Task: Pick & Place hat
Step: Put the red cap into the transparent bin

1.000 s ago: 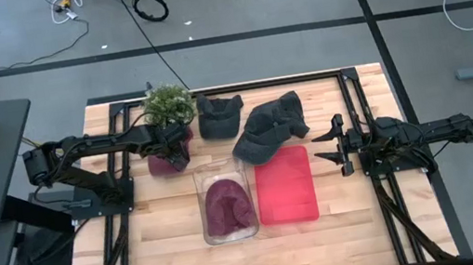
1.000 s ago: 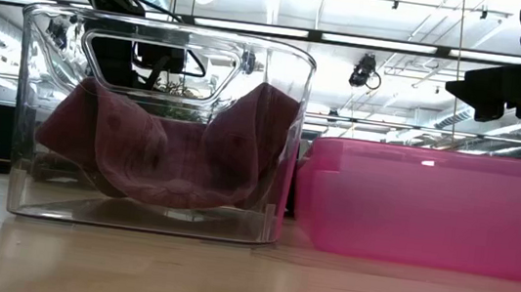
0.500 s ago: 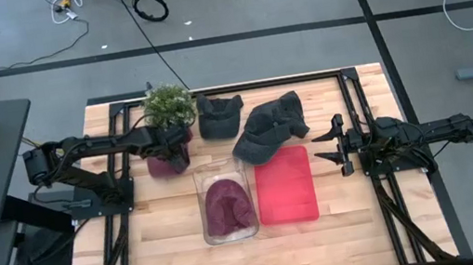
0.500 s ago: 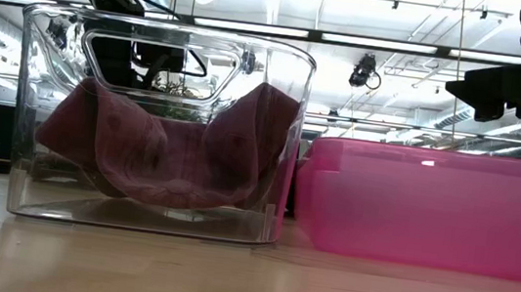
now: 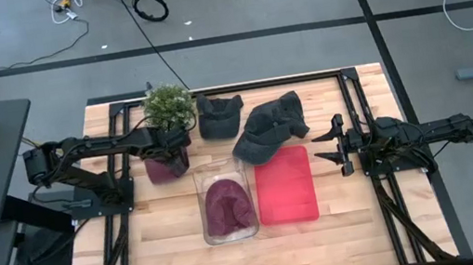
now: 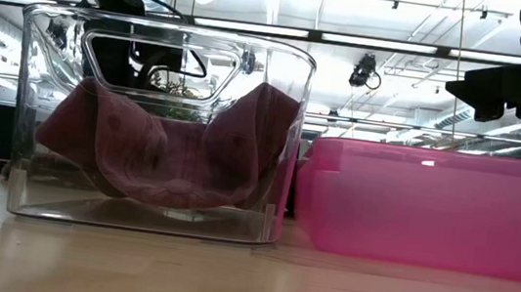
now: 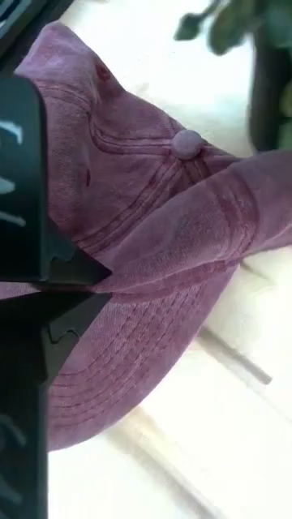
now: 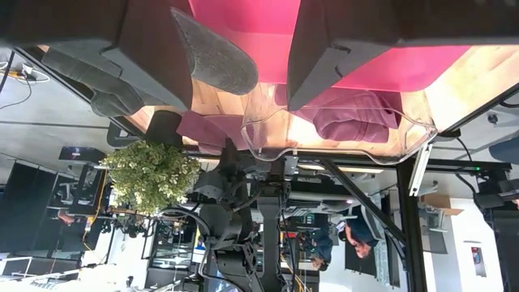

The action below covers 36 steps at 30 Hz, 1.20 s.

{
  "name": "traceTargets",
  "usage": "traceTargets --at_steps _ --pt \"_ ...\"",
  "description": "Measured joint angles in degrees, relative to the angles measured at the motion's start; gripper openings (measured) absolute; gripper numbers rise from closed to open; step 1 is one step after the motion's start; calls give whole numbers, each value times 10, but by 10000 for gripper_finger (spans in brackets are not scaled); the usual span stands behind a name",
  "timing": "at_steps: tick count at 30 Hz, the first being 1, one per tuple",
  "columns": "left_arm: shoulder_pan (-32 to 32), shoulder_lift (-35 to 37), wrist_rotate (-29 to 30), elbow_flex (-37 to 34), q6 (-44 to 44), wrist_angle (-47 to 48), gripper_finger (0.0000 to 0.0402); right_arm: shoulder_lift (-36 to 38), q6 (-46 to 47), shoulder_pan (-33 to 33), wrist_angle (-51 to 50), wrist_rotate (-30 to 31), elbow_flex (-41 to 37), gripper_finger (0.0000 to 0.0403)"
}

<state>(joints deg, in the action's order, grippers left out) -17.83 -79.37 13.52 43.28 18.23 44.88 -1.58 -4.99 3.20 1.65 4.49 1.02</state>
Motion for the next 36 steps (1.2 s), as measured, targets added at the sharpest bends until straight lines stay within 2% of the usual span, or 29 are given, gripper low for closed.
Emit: traceTargets --at_steps 7,18,22,30,36 --pt "38 3 -28 21 7 3 5 0 0 0 0 0 0 205" --pt "110 3 -7 97 22 20 6 0 0 0 0 0 0 205" --pt "141 3 19 122 25 36 4 0 0 0 0 0 0 205" --pt "189 4 105 168 67 96 4 0 0 0 0 0 0 205" --pt "226 4 114 200 71 100 5 0 0 0 0 0 0 205"
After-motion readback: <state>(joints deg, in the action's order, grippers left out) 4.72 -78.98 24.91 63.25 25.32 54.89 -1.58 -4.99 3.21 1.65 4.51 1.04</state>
